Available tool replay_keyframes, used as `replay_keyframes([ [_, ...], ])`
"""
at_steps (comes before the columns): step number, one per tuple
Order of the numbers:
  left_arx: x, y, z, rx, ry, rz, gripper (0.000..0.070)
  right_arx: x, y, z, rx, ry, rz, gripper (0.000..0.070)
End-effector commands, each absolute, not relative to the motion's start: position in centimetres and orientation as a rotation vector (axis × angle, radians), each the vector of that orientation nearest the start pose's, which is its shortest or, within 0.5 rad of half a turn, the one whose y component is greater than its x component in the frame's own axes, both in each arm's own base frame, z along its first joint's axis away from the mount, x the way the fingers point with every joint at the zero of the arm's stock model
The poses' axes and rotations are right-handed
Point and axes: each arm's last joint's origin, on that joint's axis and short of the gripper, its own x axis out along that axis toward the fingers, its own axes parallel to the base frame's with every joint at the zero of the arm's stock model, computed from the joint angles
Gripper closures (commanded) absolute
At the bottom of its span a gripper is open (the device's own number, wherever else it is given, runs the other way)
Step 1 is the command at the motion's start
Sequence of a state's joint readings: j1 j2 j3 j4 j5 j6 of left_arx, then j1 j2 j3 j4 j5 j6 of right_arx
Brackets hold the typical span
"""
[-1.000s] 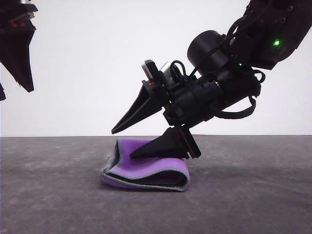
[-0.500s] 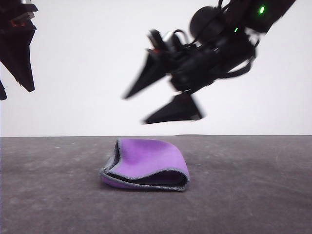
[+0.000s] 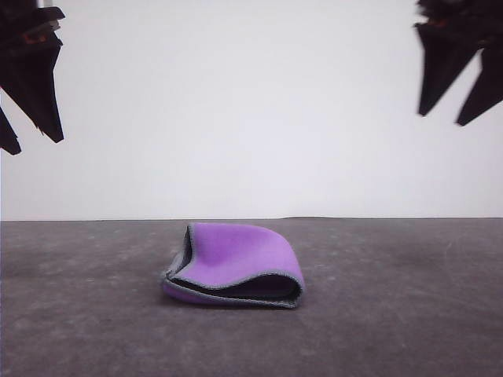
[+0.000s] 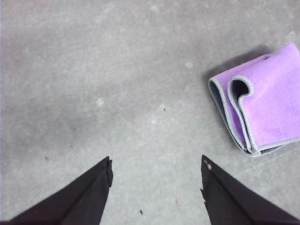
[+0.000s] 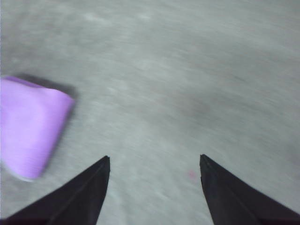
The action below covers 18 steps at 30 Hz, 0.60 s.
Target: Fold clothes
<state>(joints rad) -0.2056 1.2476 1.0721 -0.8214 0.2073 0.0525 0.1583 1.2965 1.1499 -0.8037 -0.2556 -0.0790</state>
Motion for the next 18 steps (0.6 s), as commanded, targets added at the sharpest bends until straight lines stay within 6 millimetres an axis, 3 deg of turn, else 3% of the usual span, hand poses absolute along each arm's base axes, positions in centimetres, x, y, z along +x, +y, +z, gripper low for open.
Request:
replay_keyframes([
  [1,23.6,-5.6,29.2,0.056,0.978,-0.413,0.0336,25.0,4.6,29.4,-0.041,0.974,0.430,0.0316],
  [6,23.6,-5.6,29.2,0.055,0.980,-0.413,0.0336,24.5,4.4,27.7,-0.041,1.017,0.428,0.0316],
  [12,23.6,-5.6,29.2,0.052,0.981,-0.411,0.0339,24.5,4.4,27.6,-0.041,1.009,0.428,0.0318],
  [14,23.6,-5.6,29.2,0.052,0.985,-0.411,0.0413,24.5,4.4,27.6,-0.042,1.009,0.428,0.0432],
  [15,23.5,-5.6,29.1,0.054,0.991,-0.412,0.0539,24.5,4.4,27.6,-0.042,1.009,0.429,0.0570],
  [16,23.5,-5.5,29.1,0.058,0.995,-0.414,0.0634,24.5,4.4,27.6,-0.046,1.008,0.431,0.0652],
  [17,23.4,-5.5,29.1,0.062,0.997,-0.416,0.0692,24.5,4.4,27.6,-0.050,1.007,0.433,0.0694],
  [18,23.4,-5.5,29.1,0.062,0.999,-0.416,0.0692,24.5,4.4,27.6,-0.050,1.006,0.432,0.0691],
])
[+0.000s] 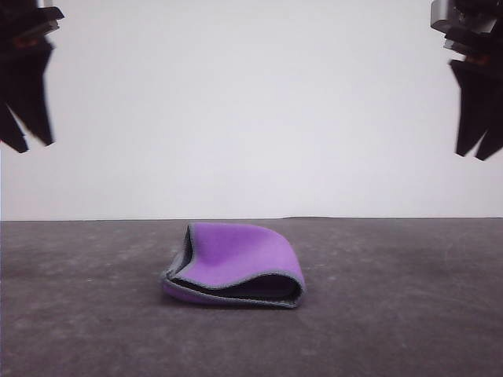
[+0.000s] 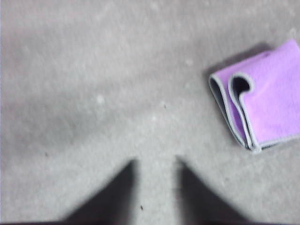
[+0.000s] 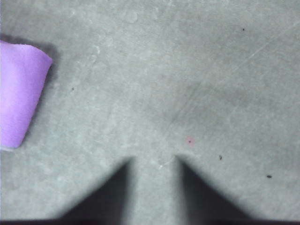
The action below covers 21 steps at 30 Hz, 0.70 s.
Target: Fold clothes
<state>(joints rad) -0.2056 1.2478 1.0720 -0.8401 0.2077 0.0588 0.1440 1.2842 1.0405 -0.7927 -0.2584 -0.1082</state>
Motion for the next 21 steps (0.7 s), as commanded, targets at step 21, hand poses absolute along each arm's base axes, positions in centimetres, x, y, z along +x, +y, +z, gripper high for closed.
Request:
replay_keyframes([
  [21,23.27,-5.46,29.30,0.061,0.987,-0.408,0.0688,24.62,4.38,27.63,-0.032,1.001,0.423,0.0690],
])
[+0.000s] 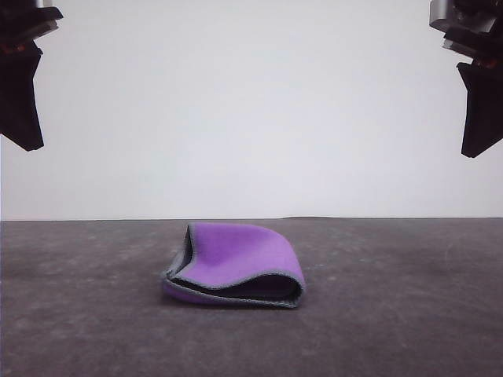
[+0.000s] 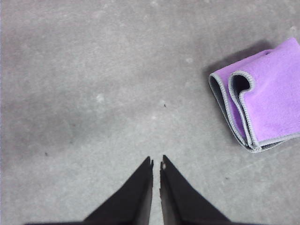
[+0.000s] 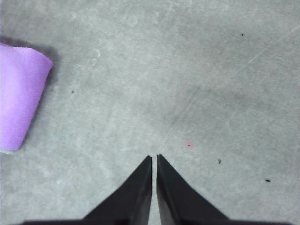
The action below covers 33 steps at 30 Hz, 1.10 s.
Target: Fold clothes
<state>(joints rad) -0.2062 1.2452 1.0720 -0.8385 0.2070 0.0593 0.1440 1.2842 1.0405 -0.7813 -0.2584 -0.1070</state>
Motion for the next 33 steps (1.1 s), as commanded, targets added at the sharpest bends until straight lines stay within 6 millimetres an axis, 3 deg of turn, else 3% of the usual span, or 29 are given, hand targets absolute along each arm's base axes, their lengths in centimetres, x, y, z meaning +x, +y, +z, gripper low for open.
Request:
replay_keyframes([
  [1,23.1,-5.4,29.5,0.070,0.976,-0.410,0.0688,24.6,4.4,27.6,-0.032,1.001,0.423,0.0690],
  [5,21.8,-4.7,30.7,0.088,0.874,-0.408,0.0684,24.6,4.4,27.6,-0.033,1.001,0.423,0.0690],
  [10,19.5,-3.3,30.5,0.031,0.550,-0.344,0.0684,24.6,4.4,27.6,-0.033,1.001,0.423,0.0690],
  [14,16.7,-2.1,27.9,-0.022,0.391,-0.268,0.0684,24.6,4.4,27.6,-0.032,1.001,0.423,0.0689],
  [22,12.1,-0.8,21.6,-0.078,0.314,-0.097,0.0684,24.6,4.4,27.6,-0.032,1.001,0.423,0.0690],
  [27,10.6,-0.6,19.0,-0.095,0.265,-0.052,0.0684,24.6,4.4,27.6,-0.032,1.001,0.423,0.0690],
  [33,9.9,-0.4,17.7,-0.110,0.226,-0.035,0.0684,24.6,4.4,27.6,-0.032,1.001,0.423,0.0690],
])
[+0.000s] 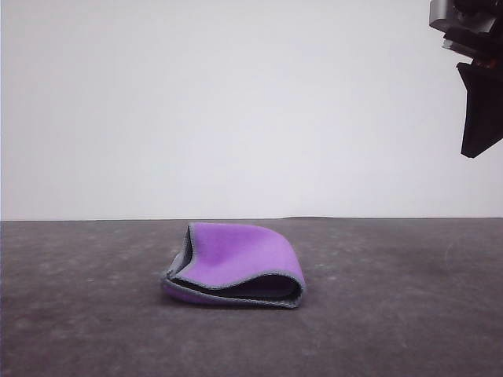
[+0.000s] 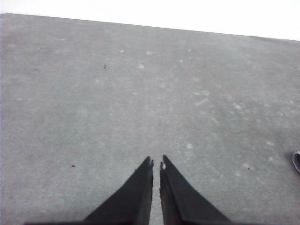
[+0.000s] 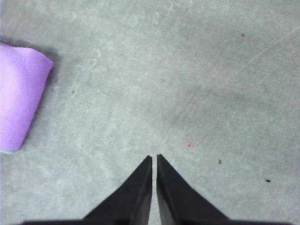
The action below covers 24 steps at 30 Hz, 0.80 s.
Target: Fold clothes
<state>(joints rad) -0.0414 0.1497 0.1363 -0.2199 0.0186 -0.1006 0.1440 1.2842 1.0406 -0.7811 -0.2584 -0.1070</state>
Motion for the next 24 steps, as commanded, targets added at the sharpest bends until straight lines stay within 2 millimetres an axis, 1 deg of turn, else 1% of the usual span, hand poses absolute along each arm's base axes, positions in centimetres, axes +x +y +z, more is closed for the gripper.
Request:
replay_keyframes([
  [1,9.8,-0.4,17.5,-0.110,0.221,-0.030,0.0684,24.6,4.4,27.6,-0.032,1.001,0.423,0.0690],
  [6,9.5,-0.2,17.0,-0.112,0.188,-0.006,0.0684,24.6,4.4,27.6,-0.032,1.001,0.423,0.0690],
  [12,9.4,-0.2,15.9,-0.136,0.154,-0.004,0.0684,24.6,4.4,27.6,-0.032,1.001,0.423,0.0690],
  [20,9.5,-0.2,14.9,-0.141,0.184,-0.002,0.0684,24.6,4.4,27.6,-0.032,1.001,0.423,0.0690],
  [24,9.5,-0.2,14.9,-0.141,0.182,-0.003,0.0684,24.6,4.4,27.6,-0.032,1.001,0.423,0.0689],
])
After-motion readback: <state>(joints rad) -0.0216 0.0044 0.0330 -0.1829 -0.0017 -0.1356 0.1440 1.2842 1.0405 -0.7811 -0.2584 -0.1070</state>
